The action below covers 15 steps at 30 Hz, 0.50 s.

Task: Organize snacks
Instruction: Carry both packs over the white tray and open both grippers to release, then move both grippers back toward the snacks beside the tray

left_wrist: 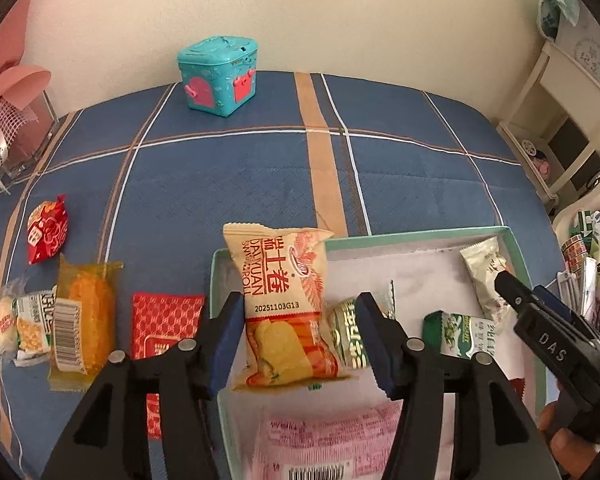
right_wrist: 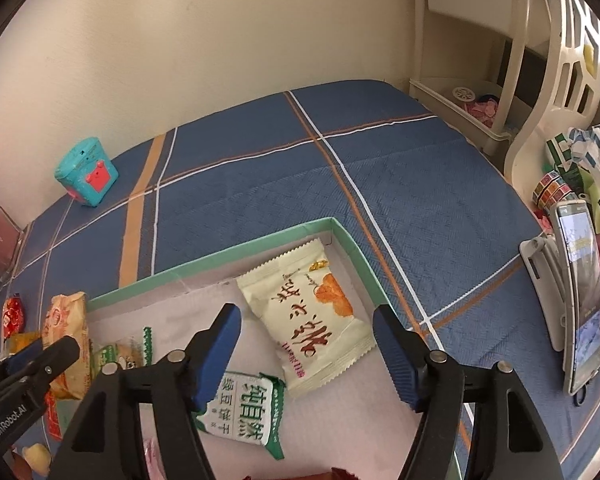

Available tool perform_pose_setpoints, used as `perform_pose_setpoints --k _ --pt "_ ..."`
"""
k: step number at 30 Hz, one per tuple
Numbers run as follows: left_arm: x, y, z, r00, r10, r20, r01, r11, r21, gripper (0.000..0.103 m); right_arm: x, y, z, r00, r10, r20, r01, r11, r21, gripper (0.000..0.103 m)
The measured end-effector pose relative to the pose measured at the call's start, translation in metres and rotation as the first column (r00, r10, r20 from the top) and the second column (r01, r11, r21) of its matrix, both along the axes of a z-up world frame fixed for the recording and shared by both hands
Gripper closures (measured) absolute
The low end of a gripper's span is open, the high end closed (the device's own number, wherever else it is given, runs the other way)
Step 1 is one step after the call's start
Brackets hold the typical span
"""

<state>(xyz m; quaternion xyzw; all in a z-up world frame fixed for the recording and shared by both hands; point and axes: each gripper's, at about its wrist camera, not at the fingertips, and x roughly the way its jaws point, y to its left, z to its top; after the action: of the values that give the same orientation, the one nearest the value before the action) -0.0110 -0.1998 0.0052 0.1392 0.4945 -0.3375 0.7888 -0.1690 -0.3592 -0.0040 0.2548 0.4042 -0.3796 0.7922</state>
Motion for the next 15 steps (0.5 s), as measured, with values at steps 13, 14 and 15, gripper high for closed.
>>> perform_pose_setpoints --k 13,14,15 --pt "-0.014 0.040 0.007 0.997 0.015 0.079 -0.021 0.997 0.069 0.010 -0.008 0.040 0.003 0.999 0.037 -0.039 -0.036 0.999 0.027 0.000" --pt "-0.015 0.043 0.007 0.996 0.018 0.082 -0.024 0.997 0.069 0.010 -0.009 0.042 0.003 0.999 0.038 -0.039 -0.037 0.999 0.030 0.000" --pt "-0.016 0.046 0.007 0.996 0.020 0.084 -0.026 0.997 0.069 0.010 -0.010 0.045 0.004 0.999 0.039 -0.034 -0.038 0.999 0.036 0.000"
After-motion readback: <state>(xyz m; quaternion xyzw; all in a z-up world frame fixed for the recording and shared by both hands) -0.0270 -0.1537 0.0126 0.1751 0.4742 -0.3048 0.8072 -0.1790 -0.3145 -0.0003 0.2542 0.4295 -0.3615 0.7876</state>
